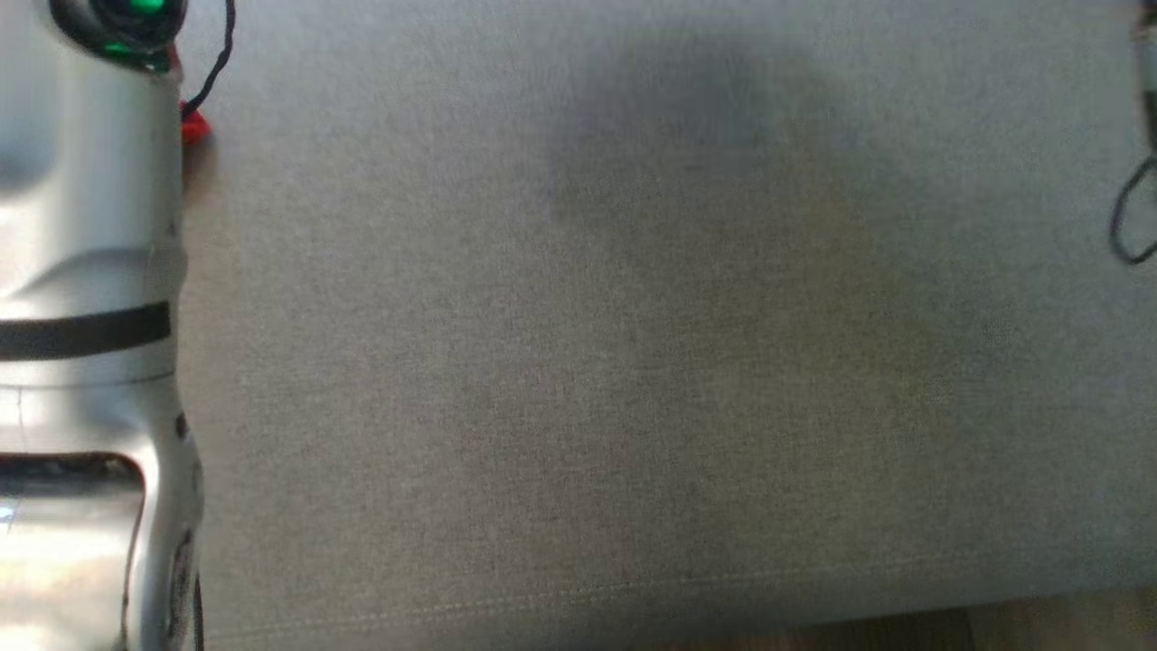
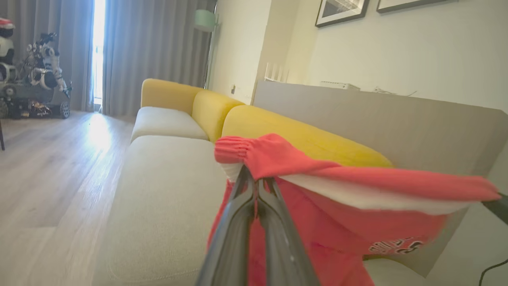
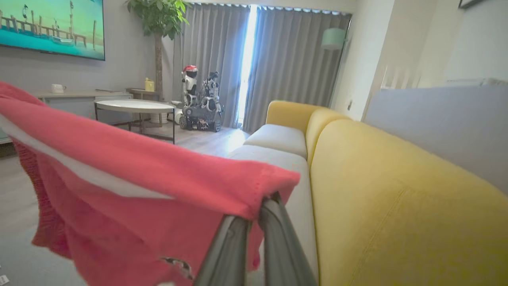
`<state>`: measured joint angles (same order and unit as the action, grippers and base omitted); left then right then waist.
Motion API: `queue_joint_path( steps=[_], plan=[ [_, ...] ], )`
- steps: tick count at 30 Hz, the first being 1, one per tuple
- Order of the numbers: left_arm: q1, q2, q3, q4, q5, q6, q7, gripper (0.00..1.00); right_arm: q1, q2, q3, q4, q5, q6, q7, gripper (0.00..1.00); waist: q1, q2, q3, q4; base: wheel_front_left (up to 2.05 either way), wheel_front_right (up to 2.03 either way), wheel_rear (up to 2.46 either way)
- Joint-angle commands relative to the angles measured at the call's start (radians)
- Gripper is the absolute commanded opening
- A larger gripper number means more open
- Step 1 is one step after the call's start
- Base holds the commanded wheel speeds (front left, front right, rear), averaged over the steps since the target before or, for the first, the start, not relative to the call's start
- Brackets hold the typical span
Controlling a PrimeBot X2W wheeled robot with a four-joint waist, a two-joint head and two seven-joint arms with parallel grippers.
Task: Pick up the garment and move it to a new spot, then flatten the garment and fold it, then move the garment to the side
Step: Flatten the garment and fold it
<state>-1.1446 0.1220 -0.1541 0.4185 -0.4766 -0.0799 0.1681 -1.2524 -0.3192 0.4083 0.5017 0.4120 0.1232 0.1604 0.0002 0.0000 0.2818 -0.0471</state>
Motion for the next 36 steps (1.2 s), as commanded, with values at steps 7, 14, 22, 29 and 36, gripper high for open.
queue_joint_path(
  steps=[7,14,22,29,36],
  plan=[
    [0.038,-0.005,-0.011,0.139,-0.012,-0.031,-0.139,0.00,0.085,0.065,0.059,0.205,0.029,0.008,-0.125,0.00,-0.0002,0.0000,0.053,0.017,0.00,0.00,0.00],
    [0.234,-0.011,-0.074,0.228,-0.039,-0.046,-0.198,0.00,0.238,0.052,0.179,0.310,0.099,0.008,-0.107,0.00,-0.0002,0.0000,0.038,0.032,0.00,0.00,0.00],
    [0.489,0.009,-0.193,0.276,-0.082,-0.050,-0.219,0.00,0.385,-0.053,0.355,0.331,0.238,0.008,0.027,0.00,-0.0002,0.0000,-0.024,0.066,0.00,0.00,0.00],
    [0.587,0.039,-0.293,0.287,-0.082,-0.051,-0.239,0.00,0.455,-0.148,0.432,0.303,0.343,0.008,0.110,0.00,-0.0002,0.0000,-0.085,0.089,0.00,0.00,0.00],
    [0.634,0.043,-0.368,0.295,-0.066,-0.051,-0.261,0.00,0.503,-0.238,0.505,0.261,0.419,0.008,0.189,0.00,-0.0002,0.0000,-0.130,0.090,0.00,0.00,0.00]
  ],
)
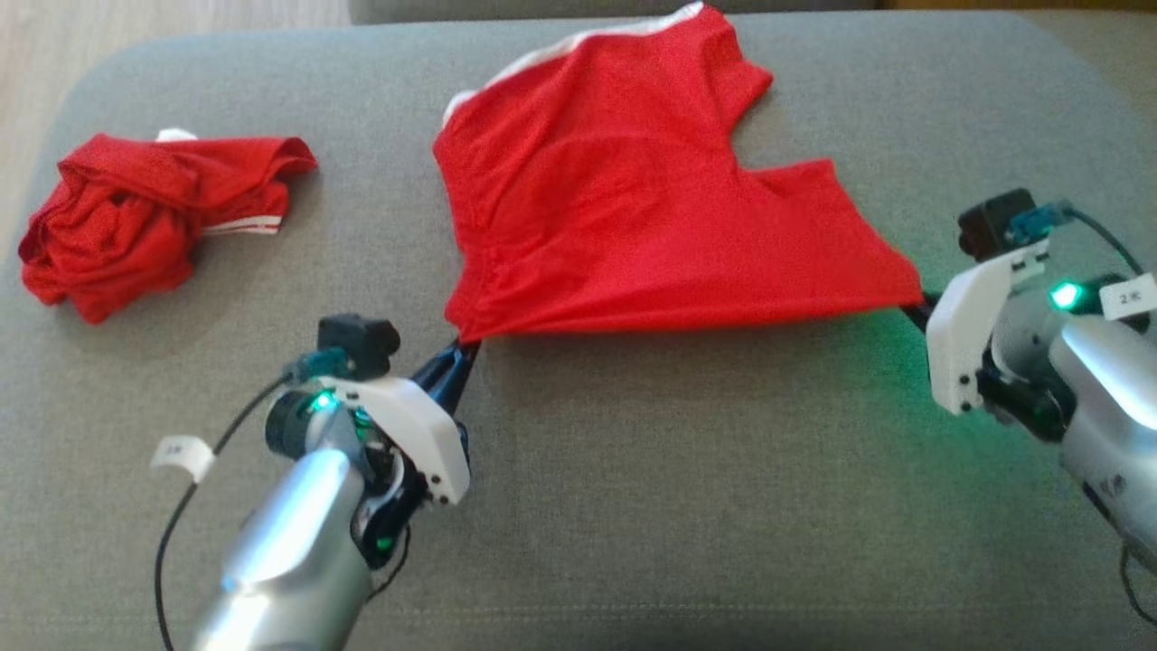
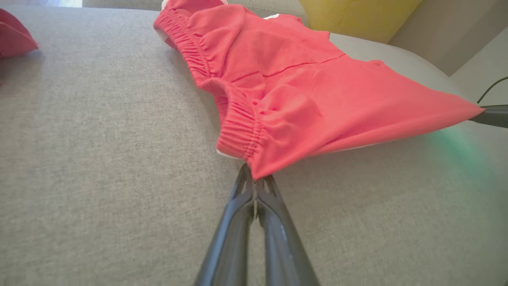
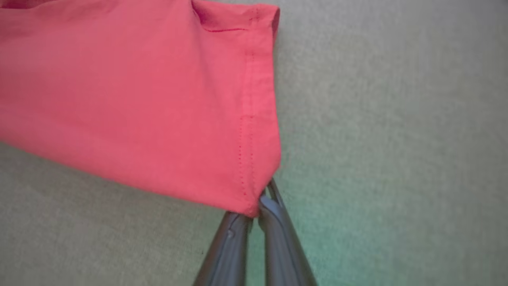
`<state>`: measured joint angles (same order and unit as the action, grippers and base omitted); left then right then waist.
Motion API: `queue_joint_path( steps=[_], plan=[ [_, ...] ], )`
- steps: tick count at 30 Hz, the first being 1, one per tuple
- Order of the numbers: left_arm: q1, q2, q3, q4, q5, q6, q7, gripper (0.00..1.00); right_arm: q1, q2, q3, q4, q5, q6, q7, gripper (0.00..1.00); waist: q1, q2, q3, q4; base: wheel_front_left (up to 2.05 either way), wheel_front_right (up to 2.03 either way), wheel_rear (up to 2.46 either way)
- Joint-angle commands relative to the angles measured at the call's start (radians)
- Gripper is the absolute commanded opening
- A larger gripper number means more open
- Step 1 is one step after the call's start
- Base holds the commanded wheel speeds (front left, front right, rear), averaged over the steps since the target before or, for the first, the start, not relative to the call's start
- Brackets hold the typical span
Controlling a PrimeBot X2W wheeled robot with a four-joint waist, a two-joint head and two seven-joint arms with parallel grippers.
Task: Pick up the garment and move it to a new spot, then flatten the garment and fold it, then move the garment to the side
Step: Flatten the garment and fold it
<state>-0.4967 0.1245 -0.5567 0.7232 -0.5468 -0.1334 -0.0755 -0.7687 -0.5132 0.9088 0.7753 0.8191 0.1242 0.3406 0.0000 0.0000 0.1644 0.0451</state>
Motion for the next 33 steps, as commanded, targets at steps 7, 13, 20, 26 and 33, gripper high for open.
queue_joint_path(
  steps=[7,13,20,26,33],
  plan=[
    [0.044,0.039,-0.025,-0.026,0.003,0.003,-0.025,0.00,0.055,-0.125,0.058,-0.065,0.074,0.007,0.100,0.00,0.0000,0.0000,-0.046,-0.019,0.00,0.00,0.00],
    [0.097,0.048,-0.060,-0.058,-0.016,0.003,-0.022,0.00,0.102,-0.207,0.081,-0.128,0.135,0.007,0.165,0.00,0.0000,0.0000,-0.079,-0.026,0.00,0.00,0.00],
    [0.195,0.077,-0.104,-0.134,-0.053,0.003,0.020,0.00,0.191,-0.299,0.099,-0.220,0.213,0.007,0.271,0.00,0.0000,0.0000,-0.135,-0.027,0.00,0.00,0.00],
    [0.284,0.112,-0.122,-0.229,-0.085,0.003,0.077,0.00,0.267,-0.368,0.092,-0.285,0.263,0.007,0.348,0.00,0.0000,0.0000,-0.173,-0.024,0.00,0.00,0.00],
    [0.405,0.168,-0.140,-0.418,-0.130,0.029,0.181,0.00,0.357,-0.446,0.061,-0.386,0.307,0.007,0.445,0.00,0.0000,0.0000,-0.194,-0.023,0.00,0.00,0.00]
  ],
)
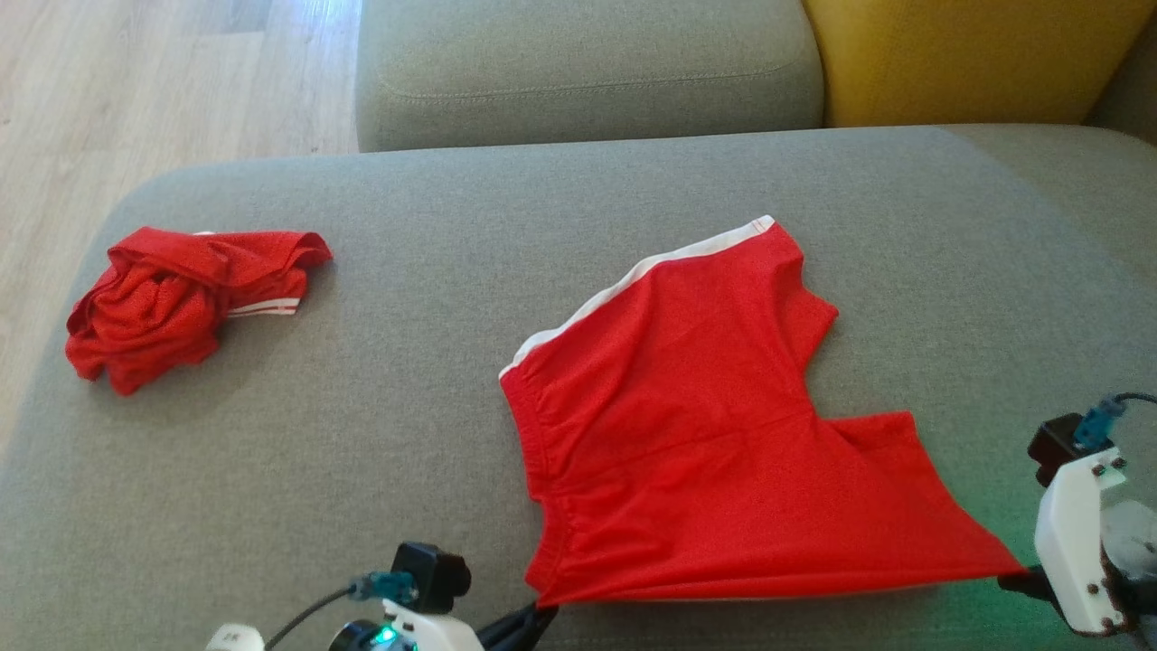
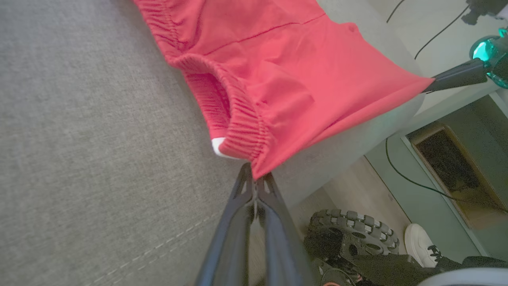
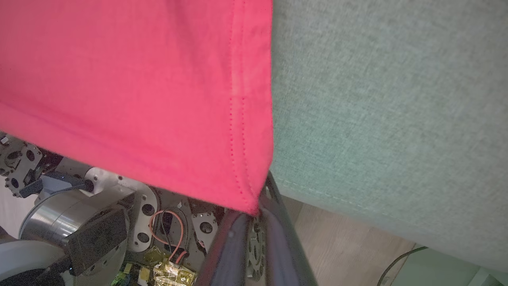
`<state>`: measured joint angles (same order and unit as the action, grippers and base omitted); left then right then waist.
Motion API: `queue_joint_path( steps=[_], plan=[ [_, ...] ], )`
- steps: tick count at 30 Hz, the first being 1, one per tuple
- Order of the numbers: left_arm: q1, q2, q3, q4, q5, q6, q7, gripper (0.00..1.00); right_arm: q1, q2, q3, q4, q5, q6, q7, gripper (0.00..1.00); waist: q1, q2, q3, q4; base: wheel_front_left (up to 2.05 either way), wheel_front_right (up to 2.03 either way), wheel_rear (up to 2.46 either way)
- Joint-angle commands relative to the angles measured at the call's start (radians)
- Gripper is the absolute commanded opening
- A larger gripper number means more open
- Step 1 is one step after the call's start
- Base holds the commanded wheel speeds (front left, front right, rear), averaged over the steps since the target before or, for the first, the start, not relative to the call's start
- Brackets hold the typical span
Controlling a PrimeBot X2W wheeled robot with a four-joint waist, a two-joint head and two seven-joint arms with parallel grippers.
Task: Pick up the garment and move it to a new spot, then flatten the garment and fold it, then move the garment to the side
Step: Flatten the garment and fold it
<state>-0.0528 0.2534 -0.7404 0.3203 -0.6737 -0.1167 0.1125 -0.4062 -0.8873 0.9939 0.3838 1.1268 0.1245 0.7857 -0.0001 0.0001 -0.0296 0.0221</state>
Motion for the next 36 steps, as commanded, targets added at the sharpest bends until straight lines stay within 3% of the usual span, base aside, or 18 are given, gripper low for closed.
queue_joint_path(
  steps=[1,6,16,26,36],
  plan=[
    [-0.028,0.048,0.043,-0.040,-0.006,0.019,0.003,0.00,0.000,-0.078,-0.035,-0.006,0.002,0.006,0.008,0.00,0.0001,-0.0001,0.001,0.000,0.00,0.00,0.00],
    [-0.020,0.077,0.070,-0.147,-0.015,0.060,0.026,0.00,0.002,-0.071,-0.111,-0.047,-0.011,0.006,0.021,0.00,0.0001,-0.0001,0.003,0.009,0.00,0.00,0.00],
    [-0.112,0.087,0.114,-0.251,-0.022,0.088,0.055,0.00,-0.098,0.034,-0.274,-0.091,-0.074,0.006,0.068,0.00,0.0001,-0.0001,0.046,0.050,0.00,0.00,0.00],
    [-0.288,0.051,0.126,-0.214,-0.017,0.057,0.072,0.00,-0.299,0.152,-0.410,-0.012,-0.194,0.006,0.128,0.00,0.0001,-0.0001,0.163,0.109,0.00,0.00,0.00],
    [-0.459,-0.013,0.125,-0.075,-0.013,0.024,0.037,0.00,-0.454,0.242,-0.447,0.083,-0.311,0.006,0.110,0.00,0.0001,-0.0001,0.281,0.152,0.00,0.00,0.00]
  ],
)
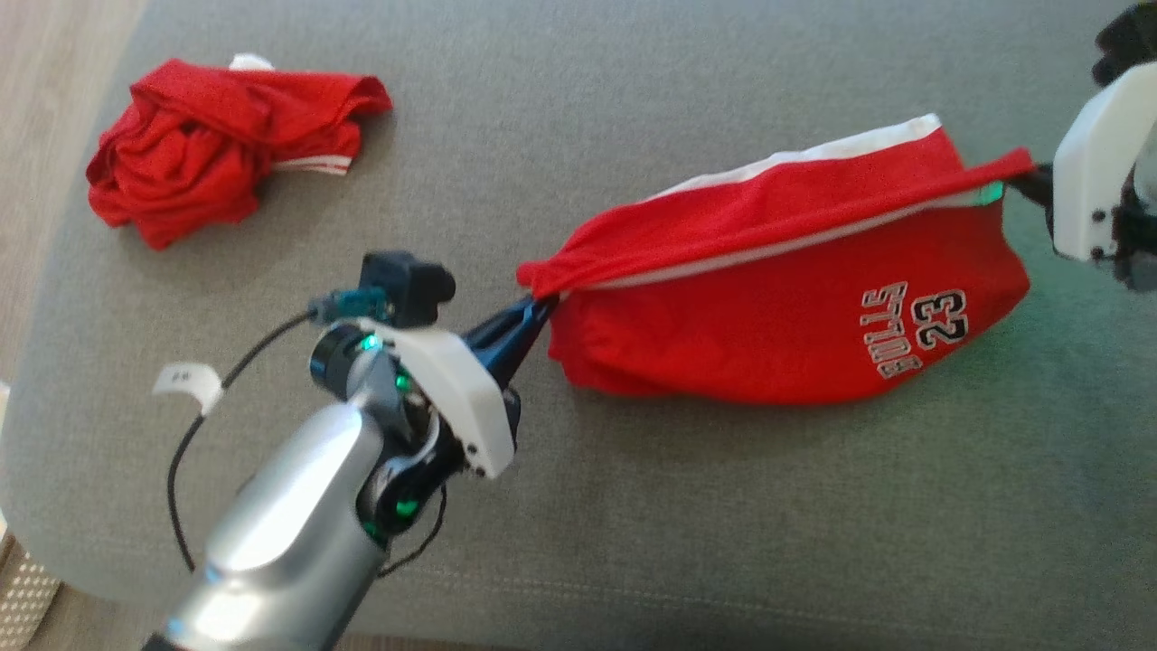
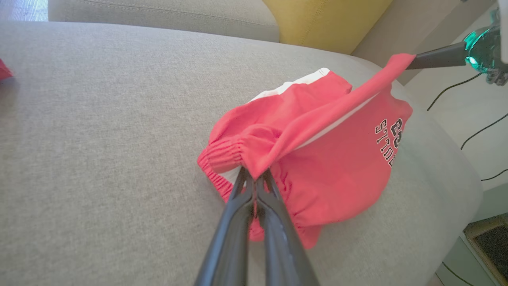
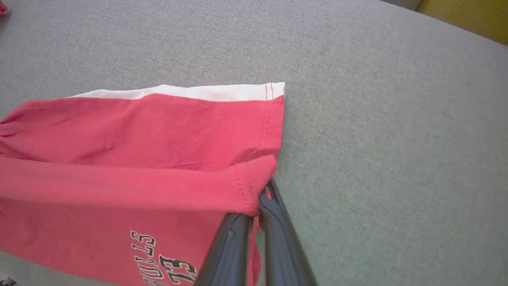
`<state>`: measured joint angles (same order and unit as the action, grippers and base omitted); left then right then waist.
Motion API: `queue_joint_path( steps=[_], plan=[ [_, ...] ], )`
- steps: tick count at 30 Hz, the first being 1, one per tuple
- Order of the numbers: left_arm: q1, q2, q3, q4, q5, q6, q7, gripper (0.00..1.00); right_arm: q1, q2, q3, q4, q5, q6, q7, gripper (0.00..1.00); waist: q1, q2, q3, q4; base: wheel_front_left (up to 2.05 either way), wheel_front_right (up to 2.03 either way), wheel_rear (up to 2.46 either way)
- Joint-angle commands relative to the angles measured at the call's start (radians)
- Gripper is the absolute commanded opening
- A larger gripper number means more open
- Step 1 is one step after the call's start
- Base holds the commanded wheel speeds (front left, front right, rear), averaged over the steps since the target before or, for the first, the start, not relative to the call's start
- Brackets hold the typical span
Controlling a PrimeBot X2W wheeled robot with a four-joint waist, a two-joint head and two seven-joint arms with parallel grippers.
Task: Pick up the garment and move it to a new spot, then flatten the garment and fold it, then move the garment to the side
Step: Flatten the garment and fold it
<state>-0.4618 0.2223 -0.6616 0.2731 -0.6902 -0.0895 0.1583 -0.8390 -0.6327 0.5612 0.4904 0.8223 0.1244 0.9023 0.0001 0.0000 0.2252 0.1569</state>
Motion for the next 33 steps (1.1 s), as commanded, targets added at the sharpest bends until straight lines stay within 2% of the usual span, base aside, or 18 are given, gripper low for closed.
queue_joint_path(
  steps=[1,12,19,20,21,22,28,33],
  plan=[
    [-0.083,0.004,0.044,0.005,0.005,-0.009,-0.021,0.00,-0.046,-0.001,-0.014,-0.005,-0.024,0.006,-0.018,0.00,-0.0001,0.0000,0.048,0.023,0.00,0.00,0.00],
    [-0.234,-0.053,0.031,0.184,0.017,-0.029,-0.106,0.00,-0.154,0.033,0.021,0.082,-0.089,0.006,-0.127,0.00,-0.0001,0.0000,0.143,0.048,0.00,0.00,0.00],
    [-0.283,-0.073,0.005,0.275,0.015,-0.036,-0.143,0.00,-0.183,0.052,0.060,0.138,-0.075,0.006,-0.170,0.00,-0.0001,0.0000,0.166,0.049,0.00,0.00,0.00],
    [-0.288,-0.075,0.001,0.285,0.015,-0.037,-0.147,0.05,-0.187,0.053,0.062,0.146,-0.074,0.006,-0.176,0.24,-0.0001,0.0000,0.167,0.049,0.00,0.00,0.00],
    [-0.294,-0.077,-0.003,0.295,0.017,-0.037,-0.156,0.69,-0.192,0.054,0.065,0.153,-0.077,0.006,-0.191,1.00,-0.0001,0.0000,0.169,0.049,0.00,0.00,0.00],
    [-0.298,-0.079,-0.004,0.304,0.018,-0.037,-0.166,1.00,-0.196,0.056,0.067,0.160,-0.080,0.006,-0.206,1.00,-0.0001,0.0000,0.170,0.048,0.00,0.00,0.00],
    [-0.312,-0.099,0.014,0.356,0.007,-0.034,-0.238,1.00,-0.216,0.066,0.065,0.226,-0.126,0.006,-0.340,1.00,-0.0001,0.0000,0.165,0.043,0.00,0.00,0.00],
    [-0.311,-0.111,0.041,0.381,-0.007,-0.019,-0.303,1.00,-0.198,0.086,0.050,0.265,-0.102,0.006,-0.437,1.00,-0.0001,0.0000,0.141,0.036,0.00,0.00,0.00]
  ],
)
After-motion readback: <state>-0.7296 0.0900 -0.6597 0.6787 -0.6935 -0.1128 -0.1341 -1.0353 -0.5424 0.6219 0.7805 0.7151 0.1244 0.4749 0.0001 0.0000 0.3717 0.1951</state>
